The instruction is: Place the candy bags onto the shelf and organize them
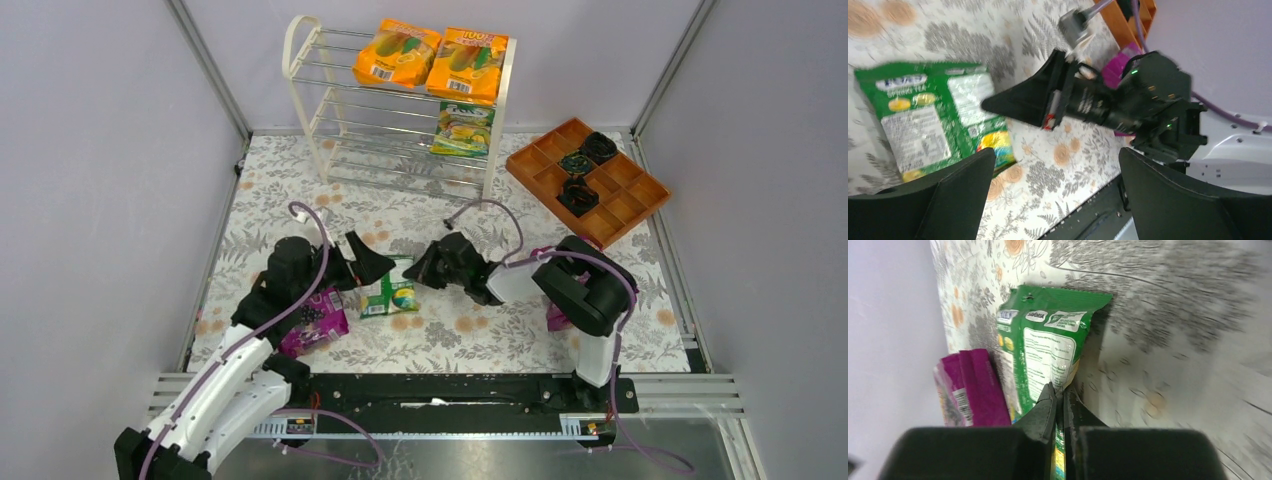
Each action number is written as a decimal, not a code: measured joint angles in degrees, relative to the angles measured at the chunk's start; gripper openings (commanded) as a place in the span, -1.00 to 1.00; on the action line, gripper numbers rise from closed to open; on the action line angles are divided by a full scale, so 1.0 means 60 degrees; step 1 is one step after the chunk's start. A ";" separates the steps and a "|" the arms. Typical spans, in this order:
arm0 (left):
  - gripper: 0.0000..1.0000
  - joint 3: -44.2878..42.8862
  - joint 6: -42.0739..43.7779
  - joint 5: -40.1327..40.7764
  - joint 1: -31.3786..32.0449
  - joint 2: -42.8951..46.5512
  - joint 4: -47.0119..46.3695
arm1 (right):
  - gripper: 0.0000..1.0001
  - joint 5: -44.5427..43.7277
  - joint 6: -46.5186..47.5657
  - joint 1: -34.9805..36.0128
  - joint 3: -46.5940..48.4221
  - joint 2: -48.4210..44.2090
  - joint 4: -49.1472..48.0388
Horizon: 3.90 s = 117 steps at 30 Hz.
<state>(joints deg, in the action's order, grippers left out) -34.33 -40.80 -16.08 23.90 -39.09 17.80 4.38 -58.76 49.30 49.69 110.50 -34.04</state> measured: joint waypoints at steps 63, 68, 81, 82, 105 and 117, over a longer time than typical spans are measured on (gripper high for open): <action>-0.67 0.1676 -0.6925 -0.0408 0.0805 -0.5865 -1.1897 | 0.37 -0.1836 -0.5461 -0.1563 -0.5421 -0.7595 -0.3588; -0.64 0.1388 -0.6965 -0.0903 -0.0441 -0.5814 -1.1595 | 0.43 -0.2273 -0.3395 -0.1621 -0.4943 -1.0349 -0.0226; -0.64 -0.1727 -0.8641 -0.1144 -0.2193 -0.8448 -1.3111 | 0.42 -0.3555 -0.0058 -0.1647 -0.3945 -1.3865 0.4834; -0.64 -0.1829 -0.8768 -0.1042 -0.2186 -0.8659 -1.3231 | 0.42 -0.3588 0.0022 -0.1650 -0.3945 -1.3967 0.4983; -0.60 -0.6153 -0.8899 0.1169 -0.1392 -1.2994 -1.2652 | 0.40 -0.4404 0.0863 -0.1654 -0.3555 -1.5340 0.7085; -0.58 -0.6171 -0.8338 0.1545 -0.1319 -1.3111 -1.2040 | 0.40 -0.4561 0.0860 -0.1654 -0.3552 -1.5438 0.7351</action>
<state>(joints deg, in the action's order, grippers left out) -71.35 -90.83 -6.81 15.99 -117.75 -54.43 -22.98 -53.60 39.38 28.38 17.87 10.07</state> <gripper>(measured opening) 0.231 0.701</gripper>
